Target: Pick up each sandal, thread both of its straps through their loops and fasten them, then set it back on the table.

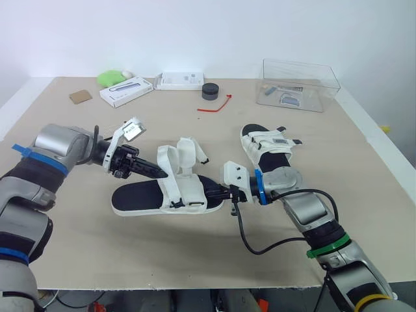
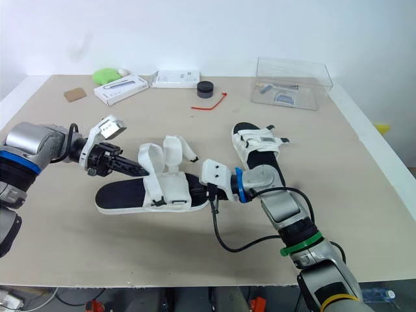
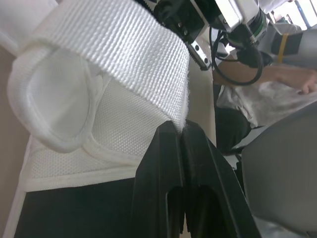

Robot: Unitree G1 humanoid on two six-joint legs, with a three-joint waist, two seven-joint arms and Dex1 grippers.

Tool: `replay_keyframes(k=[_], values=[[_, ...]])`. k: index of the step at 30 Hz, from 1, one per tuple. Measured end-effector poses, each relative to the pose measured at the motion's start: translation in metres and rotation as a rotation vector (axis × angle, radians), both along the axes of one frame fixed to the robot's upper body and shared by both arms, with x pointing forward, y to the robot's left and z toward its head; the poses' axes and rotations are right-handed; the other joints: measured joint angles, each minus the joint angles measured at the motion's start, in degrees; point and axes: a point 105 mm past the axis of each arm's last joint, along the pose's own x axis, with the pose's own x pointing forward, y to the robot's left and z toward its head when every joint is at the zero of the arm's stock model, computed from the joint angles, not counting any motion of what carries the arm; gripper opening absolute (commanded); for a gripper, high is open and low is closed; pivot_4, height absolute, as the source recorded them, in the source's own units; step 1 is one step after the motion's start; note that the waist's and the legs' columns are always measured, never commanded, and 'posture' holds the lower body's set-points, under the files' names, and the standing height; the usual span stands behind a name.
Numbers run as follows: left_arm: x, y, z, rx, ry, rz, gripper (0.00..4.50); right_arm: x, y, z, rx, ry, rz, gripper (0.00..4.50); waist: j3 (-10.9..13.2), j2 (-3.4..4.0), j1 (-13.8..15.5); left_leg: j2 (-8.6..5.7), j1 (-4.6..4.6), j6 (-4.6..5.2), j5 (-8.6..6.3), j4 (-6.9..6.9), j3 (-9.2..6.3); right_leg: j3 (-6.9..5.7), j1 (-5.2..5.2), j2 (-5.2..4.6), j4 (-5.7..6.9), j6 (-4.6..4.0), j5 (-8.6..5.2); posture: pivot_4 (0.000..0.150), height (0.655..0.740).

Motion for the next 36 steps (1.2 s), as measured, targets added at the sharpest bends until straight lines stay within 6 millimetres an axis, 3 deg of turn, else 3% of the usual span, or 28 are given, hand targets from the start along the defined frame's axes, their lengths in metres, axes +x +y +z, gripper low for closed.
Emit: replay_keyframes(k=[18,19,24,28,36], values=[[-0.021,-0.016,-0.002,0.033,-0.045,-0.158,0.02,0.0,0.001,0.0,0.003,-0.001,-0.002,0.0,0.0,0.0,0.0,0.02,0.01,0.01,-0.01,0.04,0.01,0.02,0.0,0.02,0.02,0.01,-0.01,0.15,0.74],[-0.025,-0.015,-0.006,0.033,-0.028,-0.158,0.55,0.0,0.001,0.0,0.005,-0.002,-0.001,0.0,0.0,0.0,-0.1,0.03,0.01,0.02,-0.01,0.04,0.01,0.02,0.0,0.03,0.03,0.01,-0.01,0.15,0.74],[-0.036,-0.009,-0.009,0.017,-0.016,-0.144,2.33,0.0,0.001,0.0,0.003,-0.001,-0.004,0.0,0.0,0.0,0.0,0.07,-0.03,0.02,-0.01,0.1,-0.04,0.0,0.0,0.04,0.03,0.0,-0.01,0.15,0.74],[-0.038,-0.007,-0.002,-0.01,-0.082,-0.101,2.33,0.0,0.001,0.0,0.004,0.0,-0.003,0.0,0.0,0.0,0.0,0.07,-0.02,0.02,-0.01,0.15,-0.01,0.01,0.01,0.01,0.05,0.02,0.0,0.15,0.74],[-0.018,-0.02,0.004,-0.131,-0.169,0.114,2.33,0.0,0.001,-0.001,0.004,0.001,-0.002,0.0,0.0,0.0,0.1,0.06,-0.04,0.01,-0.01,0.24,-0.05,0.02,0.03,-0.04,0.1,0.02,0.03,0.15,0.74]])
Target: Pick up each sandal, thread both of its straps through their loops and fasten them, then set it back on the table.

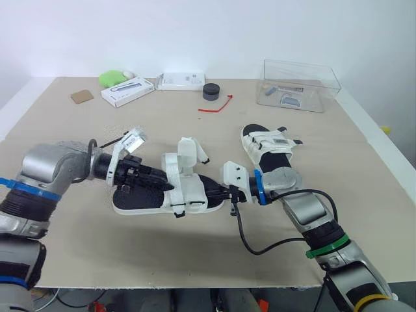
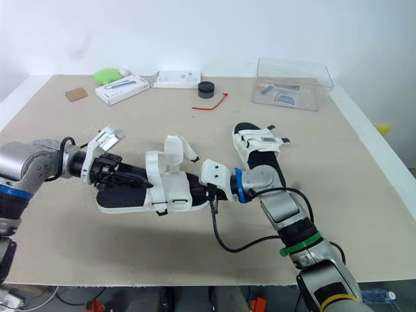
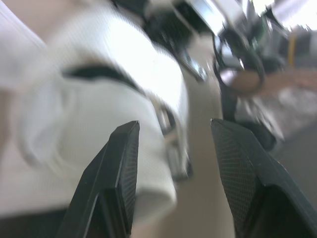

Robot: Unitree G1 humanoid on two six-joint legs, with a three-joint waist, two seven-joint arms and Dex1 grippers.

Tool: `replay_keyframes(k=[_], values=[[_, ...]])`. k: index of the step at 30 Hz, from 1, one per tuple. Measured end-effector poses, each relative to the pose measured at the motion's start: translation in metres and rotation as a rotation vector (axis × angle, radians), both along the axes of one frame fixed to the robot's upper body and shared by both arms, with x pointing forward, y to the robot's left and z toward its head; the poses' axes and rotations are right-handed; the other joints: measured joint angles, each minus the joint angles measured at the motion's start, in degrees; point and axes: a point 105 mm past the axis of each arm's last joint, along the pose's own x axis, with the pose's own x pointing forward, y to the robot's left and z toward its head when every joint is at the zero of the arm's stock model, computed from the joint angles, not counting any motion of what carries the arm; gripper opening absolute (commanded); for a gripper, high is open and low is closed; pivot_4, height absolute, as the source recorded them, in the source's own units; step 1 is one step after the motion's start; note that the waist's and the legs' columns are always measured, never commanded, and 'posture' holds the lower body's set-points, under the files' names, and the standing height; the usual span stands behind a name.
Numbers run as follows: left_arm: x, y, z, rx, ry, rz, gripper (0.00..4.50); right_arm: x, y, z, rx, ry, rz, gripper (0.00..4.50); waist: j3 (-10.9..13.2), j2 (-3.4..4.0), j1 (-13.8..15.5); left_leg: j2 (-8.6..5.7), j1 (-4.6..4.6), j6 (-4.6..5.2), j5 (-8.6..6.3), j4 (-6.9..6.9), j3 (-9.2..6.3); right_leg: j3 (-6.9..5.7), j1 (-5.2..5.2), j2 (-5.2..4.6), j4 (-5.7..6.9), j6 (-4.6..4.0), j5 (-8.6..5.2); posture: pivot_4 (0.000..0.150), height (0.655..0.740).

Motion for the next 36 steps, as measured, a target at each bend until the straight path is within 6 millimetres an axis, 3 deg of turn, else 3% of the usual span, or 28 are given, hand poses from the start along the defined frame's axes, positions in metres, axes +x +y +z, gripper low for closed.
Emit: replay_keyframes(k=[2,5,8,10,21,29,32,36], values=[[0.002,-0.005,0.001,-0.03,-0.008,0.027,2.33,0.0,0.0,0.0,0.0,0.0,0.001,0.0,0.0,0.0,0.0,0.0,0.0,0.0,0.0,0.0,0.01,0.01,0.0,-0.01,0.01,0.0,0.0,0.15,0.74],[0.002,-0.011,0.001,-0.056,-0.006,0.053,1.72,0.0,0.0,0.0,0.001,-0.003,0.002,0.0,0.0,0.0,0.0,0.0,0.01,0.0,0.0,0.0,0.0,0.04,0.0,-0.02,0.01,-0.02,0.01,0.15,0.74],[-0.001,-0.009,-0.004,-0.061,0.008,0.085,0.29,0.0,0.0,0.0,0.0,-0.004,0.003,0.0,0.0,0.0,-0.1,0.02,0.03,-0.02,0.01,0.0,-0.01,0.04,0.0,0.0,0.04,-0.05,0.03,0.15,0.74],[-0.003,-0.008,-0.008,-0.071,0.026,0.096,0.05,0.0,0.0,0.0,-0.001,-0.005,0.003,0.0,0.0,0.0,0.0,0.02,0.02,-0.05,0.03,0.0,-0.03,0.03,0.0,-0.01,0.04,-0.06,0.04,0.15,0.74],[-0.029,-0.012,-0.022,-0.055,0.059,0.046,0.05,-0.001,0.0,0.0,-0.002,-0.012,0.011,0.0,0.0,0.0,-0.1,0.03,0.07,-0.12,0.07,-0.01,-0.06,0.01,0.04,0.0,0.05,-0.11,0.07,0.15,0.74],[-0.032,-0.009,-0.028,-0.022,0.031,0.047,0.05,-0.001,0.002,0.001,0.002,-0.016,0.016,0.0,0.0,0.0,-0.1,0.07,0.15,-0.16,0.09,-0.02,-0.05,0.0,0.08,0.06,0.05,-0.17,0.11,0.15,0.74],[-0.031,-0.004,-0.026,-0.002,0.042,0.055,0.87,0.0,0.002,0.0,0.002,-0.01,0.014,0.0,0.0,0.0,-0.1,0.11,0.15,-0.16,0.09,-0.02,-0.03,0.01,0.07,0.13,0.05,-0.17,0.11,0.15,0.74],[-0.033,0.006,-0.019,0.03,0.018,0.045,2.77,0.002,0.001,-0.001,0.0,-0.004,0.01,0.0,0.0,0.0,-0.1,0.12,0.14,-0.16,0.1,-0.04,-0.05,-0.01,0.06,0.13,0.05,-0.2,0.1,0.15,0.74]])
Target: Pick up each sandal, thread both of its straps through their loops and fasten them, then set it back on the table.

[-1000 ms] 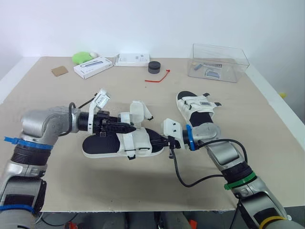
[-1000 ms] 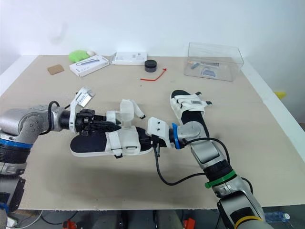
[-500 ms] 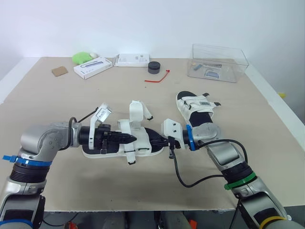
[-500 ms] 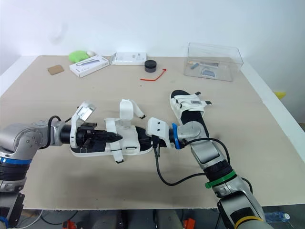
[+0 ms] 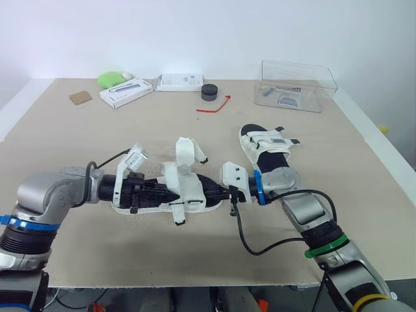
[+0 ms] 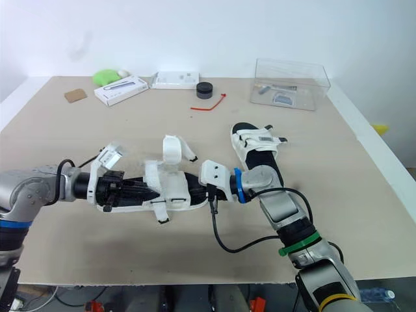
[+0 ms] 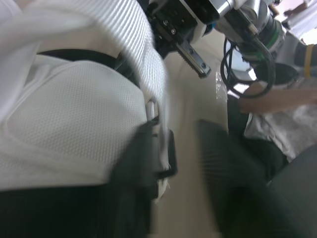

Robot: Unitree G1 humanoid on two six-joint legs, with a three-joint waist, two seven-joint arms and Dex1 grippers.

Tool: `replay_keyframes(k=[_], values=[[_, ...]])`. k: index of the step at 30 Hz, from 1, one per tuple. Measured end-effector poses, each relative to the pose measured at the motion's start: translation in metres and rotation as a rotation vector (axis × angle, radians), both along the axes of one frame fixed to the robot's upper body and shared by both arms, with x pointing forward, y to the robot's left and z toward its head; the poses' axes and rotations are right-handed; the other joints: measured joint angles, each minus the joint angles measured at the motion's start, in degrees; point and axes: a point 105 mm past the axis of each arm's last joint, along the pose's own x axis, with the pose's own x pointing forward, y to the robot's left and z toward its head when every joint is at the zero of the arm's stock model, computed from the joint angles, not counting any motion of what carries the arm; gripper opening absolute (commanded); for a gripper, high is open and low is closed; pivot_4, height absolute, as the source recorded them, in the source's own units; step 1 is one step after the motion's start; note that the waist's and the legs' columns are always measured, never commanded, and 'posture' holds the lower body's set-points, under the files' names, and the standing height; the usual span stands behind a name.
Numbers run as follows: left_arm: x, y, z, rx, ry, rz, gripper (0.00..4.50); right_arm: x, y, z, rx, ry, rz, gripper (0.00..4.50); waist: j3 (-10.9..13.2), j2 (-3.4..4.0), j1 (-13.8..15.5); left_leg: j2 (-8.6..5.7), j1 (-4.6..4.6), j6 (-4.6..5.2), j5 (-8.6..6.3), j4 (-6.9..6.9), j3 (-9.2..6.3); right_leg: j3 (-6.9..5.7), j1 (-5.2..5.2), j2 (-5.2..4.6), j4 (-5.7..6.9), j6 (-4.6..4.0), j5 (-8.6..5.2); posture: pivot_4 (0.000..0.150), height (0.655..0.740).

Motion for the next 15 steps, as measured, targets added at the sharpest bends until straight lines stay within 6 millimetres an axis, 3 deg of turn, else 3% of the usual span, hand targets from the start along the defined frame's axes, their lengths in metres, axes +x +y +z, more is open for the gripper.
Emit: replay_keyframes(k=[1,2,9,13,15], values=[[0.0,0.003,0.003,0.01,-0.015,-0.003,3.38,0.0,0.0,0.0,0.0,0.001,-0.001,0.0,0.0,0.0,0.0,-0.01,0.0,0.0,0.0,0.0,0.01,0.01,0.0,-0.01,0.0,0.0,0.0,0.15,0.74],[-0.001,0.005,0.006,0.019,-0.028,-0.012,3.65,0.001,0.0,0.0,0.0,0.001,-0.001,0.0,0.0,0.0,0.0,-0.01,0.01,0.0,0.0,0.0,0.03,0.01,0.0,-0.01,0.0,0.0,0.0,0.15,0.74],[-0.018,0.026,0.024,0.065,-0.028,-0.043,3.65,0.001,0.001,0.0,0.002,-0.002,0.004,0.0,0.0,0.0,0.0,0.02,0.01,0.01,-0.01,-0.03,0.07,0.01,-0.02,0.02,-0.02,0.02,-0.01,0.15,0.74],[-0.039,0.034,-0.002,0.091,0.039,-0.035,3.65,0.001,0.0,0.0,0.0,-0.003,0.006,0.0,0.0,0.03,-0.1,0.0,0.09,0.01,0.0,-0.2,0.15,0.05,-0.02,-0.05,-0.07,0.03,-0.06,0.15,0.74],[-0.054,0.026,-0.027,0.068,0.048,-0.022,3.65,0.001,-0.001,0.0,-0.003,-0.001,0.006,0.0,0.0,0.03,0.0,0.0,0.1,0.0,-0.01,-0.22,0.17,0.08,-0.02,-0.14,-0.09,0.03,-0.06,0.15,0.74]])
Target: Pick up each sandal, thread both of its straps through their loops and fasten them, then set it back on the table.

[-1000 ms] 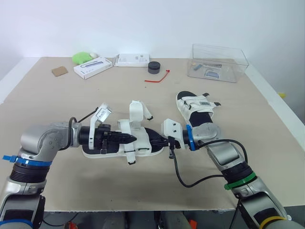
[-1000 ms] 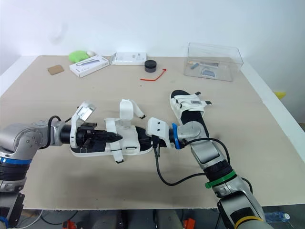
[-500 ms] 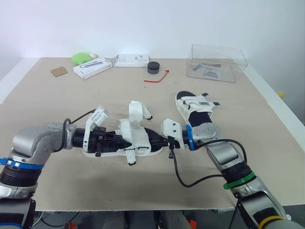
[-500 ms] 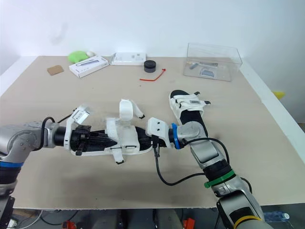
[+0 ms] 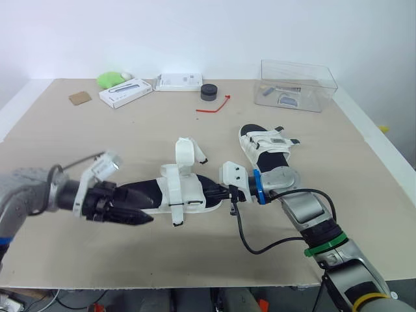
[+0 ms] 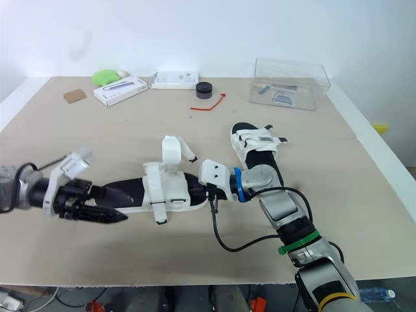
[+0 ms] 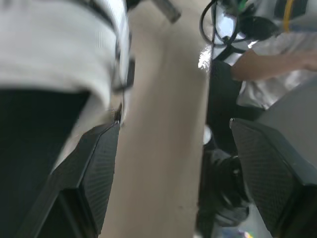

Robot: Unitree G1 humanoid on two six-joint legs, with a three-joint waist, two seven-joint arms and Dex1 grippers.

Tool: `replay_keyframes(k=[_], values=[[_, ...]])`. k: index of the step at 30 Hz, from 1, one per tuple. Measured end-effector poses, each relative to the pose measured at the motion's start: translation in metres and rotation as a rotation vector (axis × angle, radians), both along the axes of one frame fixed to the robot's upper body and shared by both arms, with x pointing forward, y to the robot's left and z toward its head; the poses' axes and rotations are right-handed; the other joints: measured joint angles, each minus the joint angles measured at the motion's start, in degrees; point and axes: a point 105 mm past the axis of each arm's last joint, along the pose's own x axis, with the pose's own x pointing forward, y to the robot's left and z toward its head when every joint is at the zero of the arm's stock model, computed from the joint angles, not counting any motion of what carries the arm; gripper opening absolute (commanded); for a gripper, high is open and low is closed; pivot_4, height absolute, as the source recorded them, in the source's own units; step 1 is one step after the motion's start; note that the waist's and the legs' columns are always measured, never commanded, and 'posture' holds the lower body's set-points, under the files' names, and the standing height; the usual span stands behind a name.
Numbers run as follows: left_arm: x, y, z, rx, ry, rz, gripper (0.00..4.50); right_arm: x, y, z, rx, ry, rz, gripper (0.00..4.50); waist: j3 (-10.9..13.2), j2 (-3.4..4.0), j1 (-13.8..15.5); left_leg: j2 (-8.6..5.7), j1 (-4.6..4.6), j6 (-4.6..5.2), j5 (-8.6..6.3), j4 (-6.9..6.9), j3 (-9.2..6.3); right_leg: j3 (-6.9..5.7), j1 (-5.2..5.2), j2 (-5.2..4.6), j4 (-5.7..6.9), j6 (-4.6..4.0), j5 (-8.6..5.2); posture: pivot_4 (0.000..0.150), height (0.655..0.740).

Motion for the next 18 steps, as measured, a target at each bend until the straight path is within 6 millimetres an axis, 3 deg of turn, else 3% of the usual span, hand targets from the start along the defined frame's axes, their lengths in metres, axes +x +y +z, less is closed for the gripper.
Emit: replay_keyframes(k=[5,13,18], values=[[-0.011,-0.012,-0.015,0.008,-0.058,0.011,3.65,-0.001,0.0,0.0,-0.003,0.006,0.005,0.0,0.0,-0.12,0.2,0.01,0.02,-0.07,0.04,0.02,-0.08,-0.06,0.05,-0.04,-0.02,-0.06,0.06,0.15,0.74],[0.004,-0.011,-0.031,0.063,-0.229,0.13,3.65,-0.001,0.0,-0.001,-0.004,0.009,0.007,0.0,0.0,-0.13,0.2,0.1,0.13,-0.12,0.07,-0.03,-0.04,-0.05,0.07,0.15,-0.02,-0.13,0.12,0.15,0.74],[0.01,-0.015,-0.04,0.037,-0.233,0.148,3.65,-0.001,0.0,-0.001,-0.003,0.008,0.008,0.0,0.0,-0.13,0.2,0.1,0.14,-0.11,0.07,-0.05,0.01,-0.04,0.07,0.13,-0.02,-0.13,0.12,0.15,0.74]])
